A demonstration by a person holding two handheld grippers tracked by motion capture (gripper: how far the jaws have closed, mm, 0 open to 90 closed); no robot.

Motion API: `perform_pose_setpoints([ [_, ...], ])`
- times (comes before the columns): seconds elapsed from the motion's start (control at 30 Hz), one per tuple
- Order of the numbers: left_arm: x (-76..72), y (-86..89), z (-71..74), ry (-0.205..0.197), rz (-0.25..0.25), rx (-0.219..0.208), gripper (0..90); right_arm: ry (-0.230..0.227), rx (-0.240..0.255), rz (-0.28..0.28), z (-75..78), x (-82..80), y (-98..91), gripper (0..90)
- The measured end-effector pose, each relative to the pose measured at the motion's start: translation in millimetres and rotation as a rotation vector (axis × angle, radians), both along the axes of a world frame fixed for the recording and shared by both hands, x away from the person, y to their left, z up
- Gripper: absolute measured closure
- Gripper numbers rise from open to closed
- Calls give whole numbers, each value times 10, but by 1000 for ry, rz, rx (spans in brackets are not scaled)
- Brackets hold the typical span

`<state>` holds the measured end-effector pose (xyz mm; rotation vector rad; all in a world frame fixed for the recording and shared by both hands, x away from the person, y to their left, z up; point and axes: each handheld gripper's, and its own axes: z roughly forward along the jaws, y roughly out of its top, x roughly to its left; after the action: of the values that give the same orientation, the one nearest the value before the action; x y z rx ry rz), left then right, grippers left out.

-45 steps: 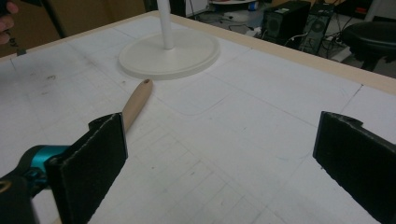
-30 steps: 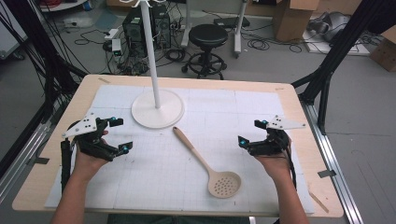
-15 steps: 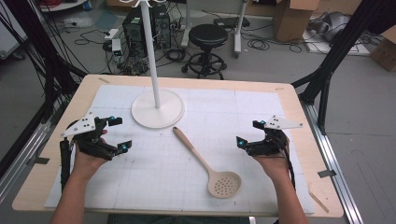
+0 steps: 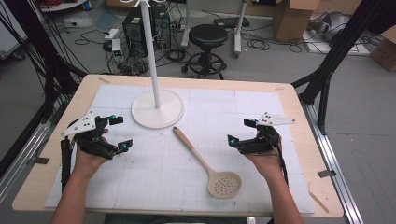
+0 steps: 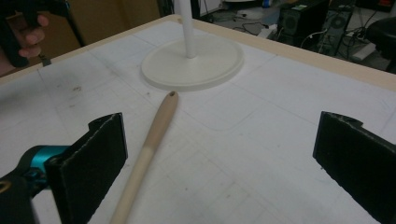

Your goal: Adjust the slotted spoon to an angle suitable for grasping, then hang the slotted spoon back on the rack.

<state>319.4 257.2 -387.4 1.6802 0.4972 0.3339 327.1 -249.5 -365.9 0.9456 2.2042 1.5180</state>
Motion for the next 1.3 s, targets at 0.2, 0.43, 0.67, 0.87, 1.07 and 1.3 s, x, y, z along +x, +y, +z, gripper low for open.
perform_pose_setpoints([
  [0.2,-13,7,14,-5,3,0,16,29,-51,58,25,99,266,17],
  [0.43,-3,15,14,-2,6,3,17,73,-122,108,74,242,589,17],
  [0.67,-15,38,13,-4,22,17,17,92,-173,137,51,337,780,18],
  [0.87,-29,47,20,-3,28,21,17,142,-237,145,-52,388,922,41],
  [1.07,-26,50,20,-1,34,19,17,183,-279,156,-95,400,993,62],
  [1.3,-30,51,23,-3,30,22,17,244,-375,184,-205,419,1133,169],
])
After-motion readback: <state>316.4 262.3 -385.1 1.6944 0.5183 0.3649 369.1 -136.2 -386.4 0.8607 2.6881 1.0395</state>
